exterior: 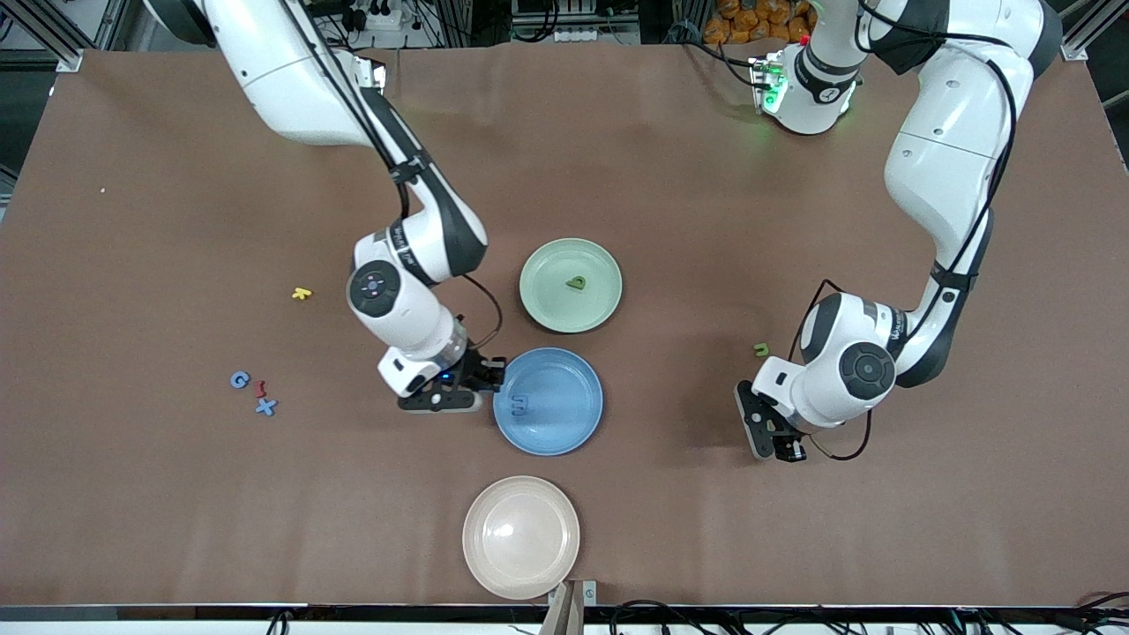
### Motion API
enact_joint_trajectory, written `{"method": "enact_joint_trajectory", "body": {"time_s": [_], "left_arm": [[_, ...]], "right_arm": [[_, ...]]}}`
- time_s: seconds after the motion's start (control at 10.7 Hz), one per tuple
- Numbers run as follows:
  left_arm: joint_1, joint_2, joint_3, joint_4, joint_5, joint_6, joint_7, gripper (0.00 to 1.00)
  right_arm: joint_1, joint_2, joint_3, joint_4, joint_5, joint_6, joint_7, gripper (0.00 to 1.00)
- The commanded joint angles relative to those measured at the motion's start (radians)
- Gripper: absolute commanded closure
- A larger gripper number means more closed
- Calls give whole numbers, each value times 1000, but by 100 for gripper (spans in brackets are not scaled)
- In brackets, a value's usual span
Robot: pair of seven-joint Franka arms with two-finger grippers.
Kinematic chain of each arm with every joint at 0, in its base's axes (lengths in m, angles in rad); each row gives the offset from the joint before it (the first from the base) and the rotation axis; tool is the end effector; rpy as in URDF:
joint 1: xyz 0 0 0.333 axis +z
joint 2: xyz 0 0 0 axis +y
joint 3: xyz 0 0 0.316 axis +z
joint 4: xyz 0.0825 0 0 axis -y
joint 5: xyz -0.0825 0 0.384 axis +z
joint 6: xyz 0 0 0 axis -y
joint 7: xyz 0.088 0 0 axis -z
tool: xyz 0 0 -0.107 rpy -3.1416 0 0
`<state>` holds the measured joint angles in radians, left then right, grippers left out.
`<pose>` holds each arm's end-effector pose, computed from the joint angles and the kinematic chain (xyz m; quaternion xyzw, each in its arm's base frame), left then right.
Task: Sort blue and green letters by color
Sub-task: 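Grasp the blue 9 with the right gripper and drop it on the blue plate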
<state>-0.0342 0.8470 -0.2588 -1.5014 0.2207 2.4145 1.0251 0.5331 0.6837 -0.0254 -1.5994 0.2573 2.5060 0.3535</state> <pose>0.6993 -0.1760 0.1837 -0.7693 0.6368 -0.0524 0.0015 0.6265 0.3496 0.2524 -0.9905 0.0142 -0.0676 0.1186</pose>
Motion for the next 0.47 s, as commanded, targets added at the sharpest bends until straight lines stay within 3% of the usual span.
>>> {"method": "enact_joint_trajectory", "body": {"time_s": [0.0,0.09,0.19,0.28,0.37], "left_arm": [[-6,14,6,13,23,2,-5,50],[-6,15,6,13,23,3,-5,55],[-6,15,6,13,16,2,-10,75],[-6,14,6,13,14,2,-46,94],[-4,14,6,13,19,2,-69,96]], "right_arm": [[48,62,-5,101,20,19,18,99],[62,77,7,110,20,55,34,99],[82,83,8,110,20,86,59,96],[94,85,8,110,22,91,85,83],[102,85,12,108,20,89,119,34]]}}
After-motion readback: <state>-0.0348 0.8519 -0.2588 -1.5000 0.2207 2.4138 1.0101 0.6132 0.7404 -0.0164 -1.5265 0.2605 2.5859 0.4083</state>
